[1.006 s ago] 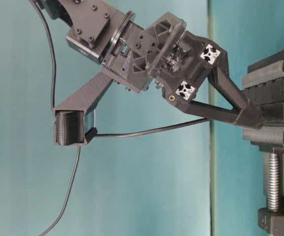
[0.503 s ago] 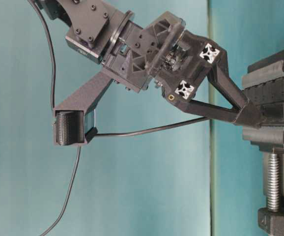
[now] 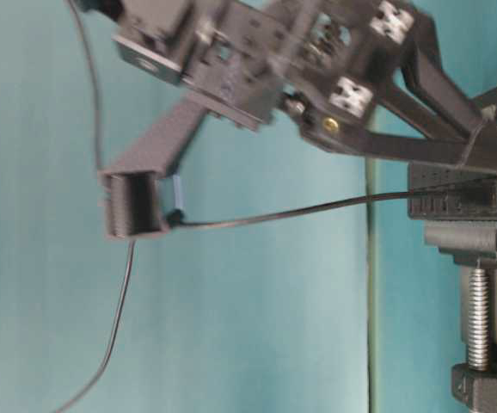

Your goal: Insert the USB into the front port of the fixed hub.

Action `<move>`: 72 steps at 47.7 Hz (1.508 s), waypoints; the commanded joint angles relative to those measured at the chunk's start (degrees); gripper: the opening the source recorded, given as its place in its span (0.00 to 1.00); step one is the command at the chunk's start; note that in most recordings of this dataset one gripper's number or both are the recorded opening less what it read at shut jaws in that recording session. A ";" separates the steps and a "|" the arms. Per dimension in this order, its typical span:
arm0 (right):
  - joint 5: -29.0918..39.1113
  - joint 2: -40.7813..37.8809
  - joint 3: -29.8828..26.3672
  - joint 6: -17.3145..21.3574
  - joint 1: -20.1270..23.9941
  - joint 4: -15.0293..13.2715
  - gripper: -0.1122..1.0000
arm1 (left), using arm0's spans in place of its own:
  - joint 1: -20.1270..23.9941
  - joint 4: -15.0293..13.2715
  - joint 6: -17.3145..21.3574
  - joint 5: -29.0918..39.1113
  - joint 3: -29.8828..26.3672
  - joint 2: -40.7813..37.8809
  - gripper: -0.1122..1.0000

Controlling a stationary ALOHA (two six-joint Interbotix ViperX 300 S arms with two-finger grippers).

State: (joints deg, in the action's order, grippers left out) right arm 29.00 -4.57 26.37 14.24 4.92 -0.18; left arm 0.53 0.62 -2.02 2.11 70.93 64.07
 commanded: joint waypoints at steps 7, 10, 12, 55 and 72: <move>4.57 3.69 -2.55 0.35 -0.79 -1.85 0.80 | 0.09 0.18 -0.18 -0.53 -0.62 -0.18 0.10; 5.54 3.96 -2.72 0.35 -0.70 -2.20 0.80 | 0.18 0.18 -0.18 -0.62 -0.62 -0.18 0.10; 5.80 4.13 -2.72 0.35 -0.70 -2.20 0.80 | 0.09 0.18 -0.18 -0.62 -0.62 -0.18 0.10; 4.04 12.74 1.93 0.44 -2.64 -2.20 0.80 | 0.18 0.18 -1.58 -0.62 -0.44 -0.09 0.10; 0.88 19.60 8.09 0.62 -3.43 -1.85 0.80 | 0.09 0.18 -1.58 -0.53 -0.26 0.00 0.10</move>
State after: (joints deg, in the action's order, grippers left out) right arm 30.94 13.27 34.37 14.24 1.58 -2.29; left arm 0.53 0.70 -3.52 2.02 71.37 64.42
